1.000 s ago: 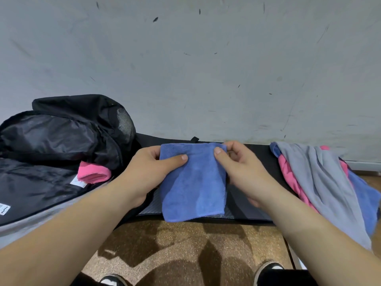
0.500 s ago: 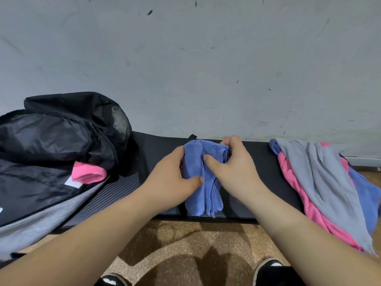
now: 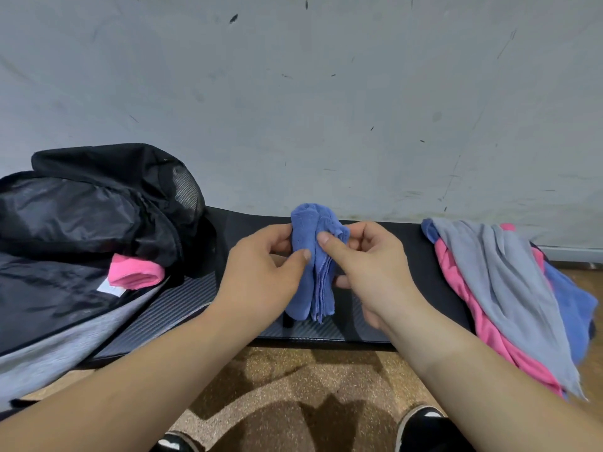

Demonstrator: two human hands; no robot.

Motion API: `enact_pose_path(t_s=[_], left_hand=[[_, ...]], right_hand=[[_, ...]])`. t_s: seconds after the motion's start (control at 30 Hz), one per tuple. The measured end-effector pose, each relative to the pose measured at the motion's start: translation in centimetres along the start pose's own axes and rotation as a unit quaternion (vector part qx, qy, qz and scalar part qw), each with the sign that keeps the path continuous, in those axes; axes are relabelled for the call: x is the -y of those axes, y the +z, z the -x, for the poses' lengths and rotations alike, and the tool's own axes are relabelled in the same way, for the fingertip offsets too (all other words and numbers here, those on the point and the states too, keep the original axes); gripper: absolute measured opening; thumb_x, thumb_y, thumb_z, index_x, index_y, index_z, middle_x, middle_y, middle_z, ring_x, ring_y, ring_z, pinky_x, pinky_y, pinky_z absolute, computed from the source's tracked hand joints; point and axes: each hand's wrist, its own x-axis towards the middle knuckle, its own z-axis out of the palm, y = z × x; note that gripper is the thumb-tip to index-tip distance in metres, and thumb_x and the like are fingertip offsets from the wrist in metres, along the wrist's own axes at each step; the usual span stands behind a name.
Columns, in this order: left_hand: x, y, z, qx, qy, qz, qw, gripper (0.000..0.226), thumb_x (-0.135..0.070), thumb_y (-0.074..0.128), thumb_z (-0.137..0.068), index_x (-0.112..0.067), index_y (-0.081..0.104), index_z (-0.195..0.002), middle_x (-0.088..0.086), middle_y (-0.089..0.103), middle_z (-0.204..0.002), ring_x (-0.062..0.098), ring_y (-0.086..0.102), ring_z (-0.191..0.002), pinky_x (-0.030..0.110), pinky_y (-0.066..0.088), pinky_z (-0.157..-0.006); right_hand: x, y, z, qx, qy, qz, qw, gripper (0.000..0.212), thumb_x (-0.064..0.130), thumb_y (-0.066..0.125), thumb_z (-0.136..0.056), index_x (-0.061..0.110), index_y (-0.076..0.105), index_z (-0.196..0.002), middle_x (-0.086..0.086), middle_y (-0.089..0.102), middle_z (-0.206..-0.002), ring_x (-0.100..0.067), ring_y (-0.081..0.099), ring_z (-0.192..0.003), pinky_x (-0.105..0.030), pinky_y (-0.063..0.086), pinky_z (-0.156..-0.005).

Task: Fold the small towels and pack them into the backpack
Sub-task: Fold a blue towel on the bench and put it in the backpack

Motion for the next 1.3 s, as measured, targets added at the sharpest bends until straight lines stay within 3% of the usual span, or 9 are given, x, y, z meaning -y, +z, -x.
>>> enact_pose_path(t_s=[0.23,0.37,0.53,0.63,0.73,0.83,1.0,1.13,1.3], left_hand=[[-0.2,-1.2,1.1,0.019,0.053,-0.066,0.996,0.023,-0.026,0.076,-0.090,-0.039,0.072,-0.109,-0.010,0.074,-0.100,0.002,0.071,-0.090,0.026,0.057,-0.082],[0.2,-2.6,1.9,0.036,0.050,-0.110,0.992,0.035,-0.035,0.082,-0.083,-0.045,0.058,-0.105,-0.011,0.062,-0.103,-0.005,0.058,-0.097,0.011,0.044,-0.077],[1.0,-6.0,1.4,0.060,0.045,-0.134,0.988,0.033,-0.034,0.076,-0.089,-0.043,0.065,-0.119,-0.011,0.071,-0.109,0.005,0.067,-0.103,0.036,0.056,-0.093],[1.4,-7.9,1.5,0.095,0.040,-0.148,0.984,0.036,-0.019,0.070,-0.093,-0.041,0.068,-0.121,-0.011,0.074,-0.108,0.005,0.070,-0.101,0.030,0.056,-0.091],[1.3,-9.7,2.1,0.116,0.018,-0.068,0.991,0.034,-0.004,0.069,-0.094,-0.030,0.073,-0.114,-0.009,0.080,-0.100,0.007,0.076,-0.094,0.026,0.058,-0.084],[1.3,-11.3,2.5,0.115,-0.013,0.009,0.993,0.043,0.001,0.076,-0.091,-0.026,0.067,-0.123,-0.006,0.081,-0.106,0.012,0.078,-0.099,0.032,0.063,-0.092],[2.2,-13.8,3.1,0.112,-0.017,0.007,0.994,0.042,-0.011,0.076,-0.094,-0.036,0.066,-0.126,-0.014,0.079,-0.112,0.005,0.076,-0.104,0.034,0.061,-0.097],[3.0,-17.0,3.8,0.190,-0.013,-0.043,0.981,0.065,-0.020,0.075,-0.096,-0.056,0.051,-0.143,-0.020,0.072,-0.127,0.005,0.070,-0.117,0.034,0.060,-0.099],[4.4,-21.7,4.4,0.108,-0.046,-0.021,0.993,0.047,-0.012,0.068,-0.100,-0.044,0.068,-0.133,-0.010,0.080,-0.114,0.009,0.075,-0.110,0.032,0.058,-0.097]], right_hand=[[1.6,1.8,2.2,0.050,0.063,-0.067,0.994,0.028,0.035,0.062,-0.100,0.009,0.071,-0.106,-0.010,0.076,-0.095,-0.022,0.076,-0.087,-0.047,0.062,-0.090],[2.2,2.8,3.7,0.096,0.103,-0.082,0.987,0.040,0.043,0.050,-0.101,0.014,0.076,-0.111,-0.003,0.076,-0.096,-0.018,0.071,-0.093,-0.046,0.057,-0.099],[2.8,3.2,3.6,0.151,0.041,0.047,0.987,0.021,0.023,0.062,-0.099,0.011,0.080,-0.101,-0.007,0.077,-0.102,-0.021,0.072,-0.094,-0.040,0.059,-0.094],[2.5,3.5,2.2,0.085,-0.059,0.180,0.978,0.008,0.020,0.079,-0.086,0.021,0.077,-0.094,-0.006,0.071,-0.106,-0.009,0.065,-0.082,-0.028,0.052,-0.077],[2.0,4.2,0.7,0.202,0.003,0.059,0.978,0.070,0.021,0.087,-0.069,0.023,0.060,-0.133,-0.003,0.068,-0.125,-0.011,0.073,-0.099,-0.023,0.056,-0.082],[2.0,5.7,0.2,0.308,0.034,0.014,0.951,0.068,0.016,0.088,-0.073,0.012,0.062,-0.136,-0.009,0.074,-0.126,-0.022,0.072,-0.116,-0.035,0.058,-0.097],[1.3,10.4,0.9,0.192,0.005,0.035,0.981,0.022,0.022,0.081,-0.088,0.009,0.076,-0.104,-0.011,0.080,-0.099,-0.019,0.076,-0.086,-0.029,0.060,-0.071],[0.5,13.7,1.1,0.117,0.062,0.022,0.991,0.029,0.030,0.079,-0.089,0.004,0.075,-0.101,-0.014,0.080,-0.100,-0.019,0.075,-0.082,-0.031,0.060,-0.067],[-0.4,16.6,2.2,0.103,0.086,0.021,0.991,0.034,0.046,0.072,-0.094,0.014,0.071,-0.102,-0.002,0.081,-0.099,-0.019,0.077,-0.092,-0.047,0.065,-0.084]])
